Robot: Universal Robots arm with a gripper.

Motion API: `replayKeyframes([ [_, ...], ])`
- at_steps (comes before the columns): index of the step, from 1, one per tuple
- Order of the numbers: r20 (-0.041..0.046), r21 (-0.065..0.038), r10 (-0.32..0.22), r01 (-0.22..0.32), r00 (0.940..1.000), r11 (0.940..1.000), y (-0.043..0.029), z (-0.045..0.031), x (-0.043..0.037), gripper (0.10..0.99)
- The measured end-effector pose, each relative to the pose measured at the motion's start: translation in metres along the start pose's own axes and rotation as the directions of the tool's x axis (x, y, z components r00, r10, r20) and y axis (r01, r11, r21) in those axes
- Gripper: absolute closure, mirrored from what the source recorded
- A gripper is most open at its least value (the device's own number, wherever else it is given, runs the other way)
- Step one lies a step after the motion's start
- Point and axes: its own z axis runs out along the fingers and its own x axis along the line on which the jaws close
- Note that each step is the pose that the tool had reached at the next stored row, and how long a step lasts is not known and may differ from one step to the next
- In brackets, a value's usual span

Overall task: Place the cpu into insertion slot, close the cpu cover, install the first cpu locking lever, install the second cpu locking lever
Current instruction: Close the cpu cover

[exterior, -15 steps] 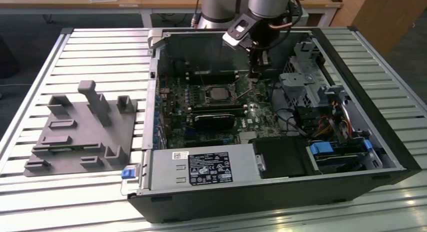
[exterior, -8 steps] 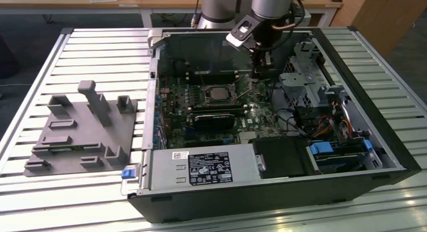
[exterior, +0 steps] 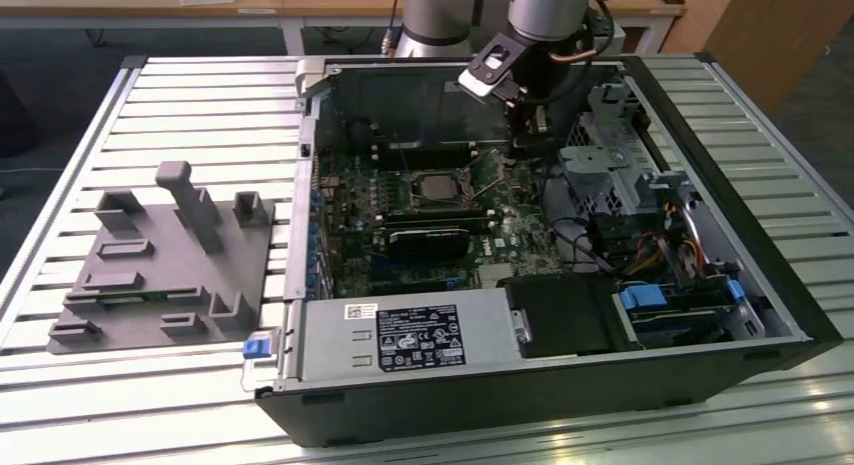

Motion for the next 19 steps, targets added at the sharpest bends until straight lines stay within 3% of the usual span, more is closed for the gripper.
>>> replayKeyframes([
  [9,0.0000,0.000,0.000,0.000,1.0000,1.0000,0.0009,0.0121,0.0016,0.980],
  [19,0.0001,0.000,0.000,0.000,1.0000,1.0000,-0.0163,0.0122,0.0020,0.980],
])
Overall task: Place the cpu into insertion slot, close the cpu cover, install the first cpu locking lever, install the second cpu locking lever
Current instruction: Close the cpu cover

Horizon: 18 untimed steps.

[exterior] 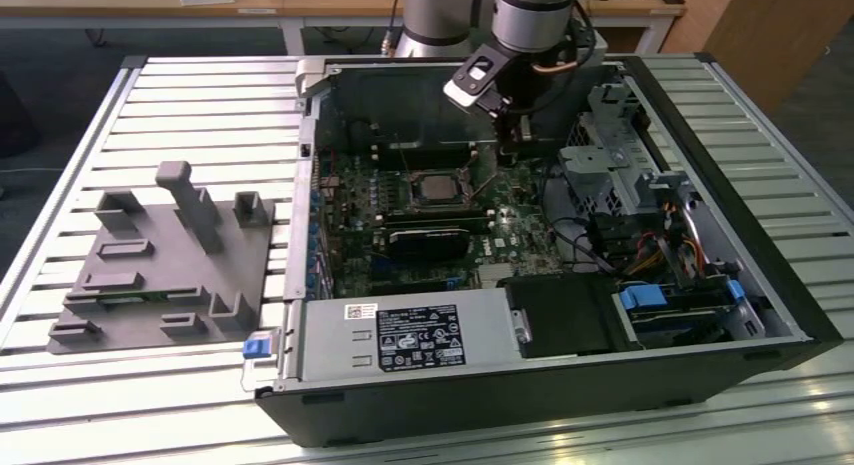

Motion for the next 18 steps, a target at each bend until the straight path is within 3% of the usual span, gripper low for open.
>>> replayKeyframes([
  [7,-0.0001,0.000,0.000,0.000,1.0000,1.0000,-0.0105,-0.0004,0.0003,0.980],
  [18,-0.0002,0.000,0.000,0.000,1.0000,1.0000,-0.0333,-0.0011,0.0009,0.980],
])
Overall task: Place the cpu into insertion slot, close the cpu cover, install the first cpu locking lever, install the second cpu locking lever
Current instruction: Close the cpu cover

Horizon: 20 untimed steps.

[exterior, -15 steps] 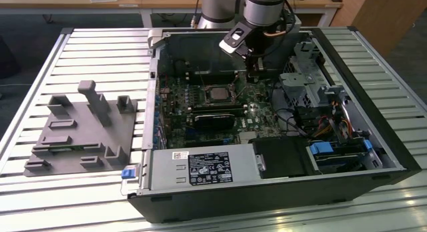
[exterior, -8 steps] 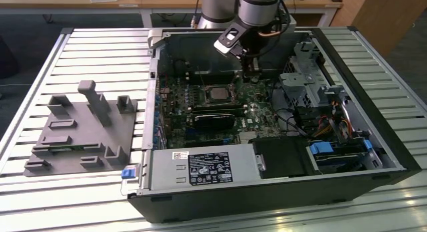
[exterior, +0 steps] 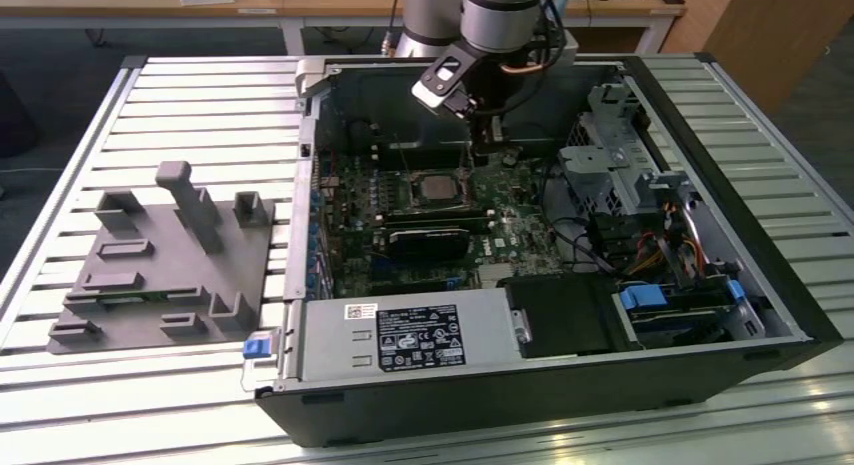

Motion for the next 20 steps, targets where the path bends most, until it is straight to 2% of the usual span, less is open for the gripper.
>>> replayKeyframes([
  [6,0.0001,0.000,0.000,0.000,1.0000,1.0000,-0.0072,0.0000,0.0002,0.980],
  [20,-0.0001,0.000,0.000,0.000,1.0000,1.0000,-0.0165,0.0024,0.0005,0.980],
])
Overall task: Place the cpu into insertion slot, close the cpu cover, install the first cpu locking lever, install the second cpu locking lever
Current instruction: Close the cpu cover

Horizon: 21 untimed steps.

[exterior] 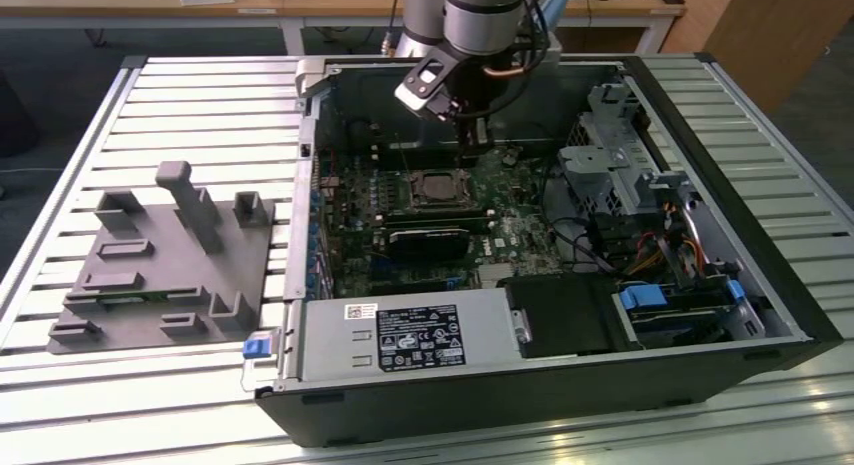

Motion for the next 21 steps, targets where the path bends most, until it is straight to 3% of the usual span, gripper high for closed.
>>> replayKeyframes([
  [7,0.0003,0.000,0.000,0.000,1.0000,1.0000,-0.0029,0.0057,0.0002,0.980],
  [21,0.0001,0.000,0.000,0.000,1.0000,1.0000,-0.0259,0.0058,0.0008,0.980],
])
